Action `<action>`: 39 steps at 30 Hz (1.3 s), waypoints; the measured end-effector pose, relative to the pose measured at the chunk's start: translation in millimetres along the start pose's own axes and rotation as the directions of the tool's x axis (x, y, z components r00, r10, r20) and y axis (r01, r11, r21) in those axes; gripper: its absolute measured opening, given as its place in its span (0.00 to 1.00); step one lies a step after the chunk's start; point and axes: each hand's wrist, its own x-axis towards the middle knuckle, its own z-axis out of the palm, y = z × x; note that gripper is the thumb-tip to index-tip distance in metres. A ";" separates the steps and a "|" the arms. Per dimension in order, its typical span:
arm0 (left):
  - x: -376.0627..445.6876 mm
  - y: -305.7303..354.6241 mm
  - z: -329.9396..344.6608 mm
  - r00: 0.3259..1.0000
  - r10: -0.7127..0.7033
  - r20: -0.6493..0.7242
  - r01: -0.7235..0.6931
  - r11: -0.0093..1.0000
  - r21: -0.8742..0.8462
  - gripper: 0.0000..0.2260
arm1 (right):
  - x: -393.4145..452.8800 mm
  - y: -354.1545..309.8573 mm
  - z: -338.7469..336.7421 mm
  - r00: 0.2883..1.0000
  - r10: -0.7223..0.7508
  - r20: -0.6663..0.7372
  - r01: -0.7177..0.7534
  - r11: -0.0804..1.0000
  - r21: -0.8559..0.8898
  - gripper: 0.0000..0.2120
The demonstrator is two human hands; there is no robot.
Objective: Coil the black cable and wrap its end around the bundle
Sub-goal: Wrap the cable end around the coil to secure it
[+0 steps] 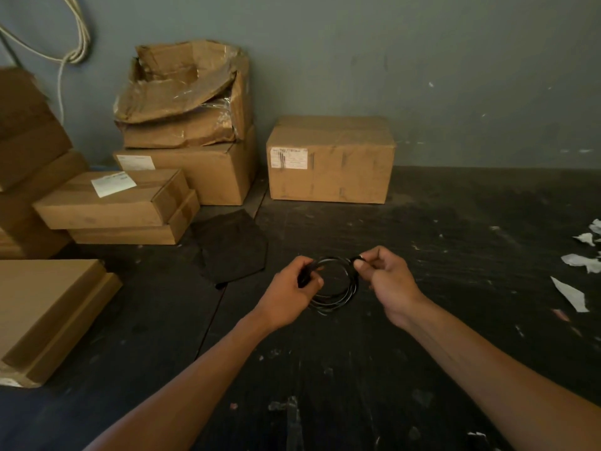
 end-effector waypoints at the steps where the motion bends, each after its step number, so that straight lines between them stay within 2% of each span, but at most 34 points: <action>1: 0.2 -3.1 0.6 0.999 -0.051 -0.011 0.050 0.998 -0.049 0.08 | 1.1 -1.5 -2.7 1.000 0.027 -0.016 -0.026 0.998 0.056 0.06; 3: -0.1 -7.8 3.2 0.989 -0.145 0.009 0.144 0.971 -0.190 0.07 | 2.3 -4.4 -7.0 0.996 0.081 -0.029 -0.075 0.984 0.162 0.06; 5: -0.6 -9.7 5.7 0.974 -0.212 0.079 0.225 0.896 -0.383 0.08 | 3.5 -5.9 -9.3 0.991 0.130 -0.032 -0.118 0.962 0.245 0.06; 8: 0.0 -7.4 6.2 0.963 -0.227 0.147 0.270 0.777 -0.568 0.09 | 6.9 -3.2 -10.0 0.978 0.208 -0.036 -0.182 0.919 0.349 0.08; 12: 2.5 3.1 5.8 0.968 -0.211 0.134 0.245 0.689 -0.682 0.07 | 11.3 5.6 -12.4 0.947 0.319 -0.041 -0.275 0.869 0.412 0.06; 15: 6.3 12.7 4.4 0.973 -0.207 0.103 0.217 0.659 -0.720 0.07 | 10.6 13.9 -14.3 0.938 0.345 -0.018 -0.308 0.859 0.410 0.06; 20: 11.6 24.1 4.5 0.975 -0.220 0.029 0.184 0.731 -0.657 0.08 | -1.6 38.6 -16.5 0.923 0.372 0.098 -0.384 0.877 0.290 0.06; 23: 12.8 27.6 8.9 0.978 -0.203 0.048 0.194 0.801 -0.567 0.09 | -7.1 47.0 -23.8 0.915 0.369 0.166 -0.397 0.899 0.186 0.04; 25: 13.1 29.4 12.8 0.982 -0.173 0.069 0.185 0.853 -0.488 0.09 | -9.7 51.5 -33.6 0.927 0.342 0.154 -0.346 0.938 -0.003 0.06; 27: 12.3 31.2 14.7 0.987 -0.133 0.089 0.158 0.900 -0.406 0.10 | -13.3 57.9 -45.4 0.942 0.308 0.135 -0.272 0.934 -0.231 0.06; 29: 11.0 30.4 18.2 0.989 -0.104 0.110 0.135 0.930 -0.342 0.13 | -18.3 66.6 -62.8 0.944 0.299 0.142 -0.212 0.874 -0.437 0.05; 31: 9.2 27.4 19.5 0.989 -0.095 0.110 0.124 0.947 -0.295 0.13 | -22.6 72.5 -80.2 0.929 0.322 0.181 -0.140 0.761 -0.633 0.05; 34: 8.3 17.4 29.1 0.983 -0.123 0.139 0.154 0.957 -0.246 0.12 | -31.3 81.2 -106.0 0.863 0.460 0.209 -0.046 0.482 -0.875 0.09; 36: 6.7 10.8 40.0 0.972 -0.147 0.184 0.186 0.957 -0.222 0.13 | -39.6 88.2 -120.2 0.791 0.591 0.158 -0.047 0.315 -0.948 0.12; 39: 2.2 3.7 58.4 0.945 -0.184 0.270 0.245 0.945 -0.215 0.17 | -52.9 96.9 -135.5 0.693 0.718 0.060 -0.092 0.170 -0.981 0.18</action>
